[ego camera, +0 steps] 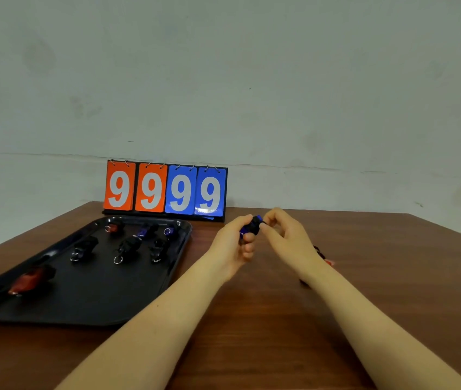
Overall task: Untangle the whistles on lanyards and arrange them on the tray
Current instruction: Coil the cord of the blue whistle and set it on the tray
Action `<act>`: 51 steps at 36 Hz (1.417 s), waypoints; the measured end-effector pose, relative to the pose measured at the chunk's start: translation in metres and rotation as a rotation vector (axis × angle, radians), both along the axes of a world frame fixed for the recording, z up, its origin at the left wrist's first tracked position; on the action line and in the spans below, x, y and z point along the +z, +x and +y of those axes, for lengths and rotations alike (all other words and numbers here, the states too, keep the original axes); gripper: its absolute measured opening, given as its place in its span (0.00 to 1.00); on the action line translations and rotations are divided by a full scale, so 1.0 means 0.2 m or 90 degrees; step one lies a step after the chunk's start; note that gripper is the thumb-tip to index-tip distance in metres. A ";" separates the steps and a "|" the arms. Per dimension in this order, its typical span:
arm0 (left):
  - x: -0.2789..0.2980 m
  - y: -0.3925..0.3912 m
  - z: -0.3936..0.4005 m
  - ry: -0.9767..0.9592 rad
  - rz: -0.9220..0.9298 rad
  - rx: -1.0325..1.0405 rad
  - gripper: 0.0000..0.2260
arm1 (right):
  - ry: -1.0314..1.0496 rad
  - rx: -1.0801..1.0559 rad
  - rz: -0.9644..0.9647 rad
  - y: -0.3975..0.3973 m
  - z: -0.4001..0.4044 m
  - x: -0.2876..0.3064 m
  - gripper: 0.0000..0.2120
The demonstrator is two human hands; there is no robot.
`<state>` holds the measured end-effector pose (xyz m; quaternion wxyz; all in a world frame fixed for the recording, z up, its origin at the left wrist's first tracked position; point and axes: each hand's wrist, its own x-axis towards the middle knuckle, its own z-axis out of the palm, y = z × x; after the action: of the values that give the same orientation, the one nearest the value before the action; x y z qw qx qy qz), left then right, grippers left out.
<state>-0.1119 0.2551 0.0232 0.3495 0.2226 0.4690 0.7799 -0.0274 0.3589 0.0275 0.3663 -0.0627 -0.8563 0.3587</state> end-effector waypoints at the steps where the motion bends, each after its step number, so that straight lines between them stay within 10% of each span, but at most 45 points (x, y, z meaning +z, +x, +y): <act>1: 0.00 0.00 0.00 -0.013 0.027 0.007 0.13 | 0.012 -0.008 -0.003 0.00 0.00 -0.01 0.08; 14: 0.00 -0.02 0.00 -0.126 0.205 -0.013 0.09 | 0.267 -0.101 0.084 0.02 0.07 -0.02 0.02; 25: -0.04 -0.04 0.06 -0.261 0.299 0.061 0.11 | 0.037 -0.040 -0.007 0.02 0.08 -0.03 0.04; 33: -0.02 -0.08 0.10 -0.336 0.252 0.096 0.13 | -0.451 0.183 -0.028 0.01 0.10 -0.01 0.07; 39: -0.04 -0.03 0.05 -0.093 0.221 0.067 0.11 | -0.739 0.292 -0.048 0.01 0.11 0.00 0.09; 51: -0.03 -0.01 0.06 0.014 0.103 0.057 0.07 | -0.671 0.291 0.021 -0.02 0.06 0.00 0.07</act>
<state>-0.1142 0.2665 0.0175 0.2732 0.2675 0.4965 0.7793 -0.0307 0.3708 0.0265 0.2124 -0.0443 -0.5479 0.8079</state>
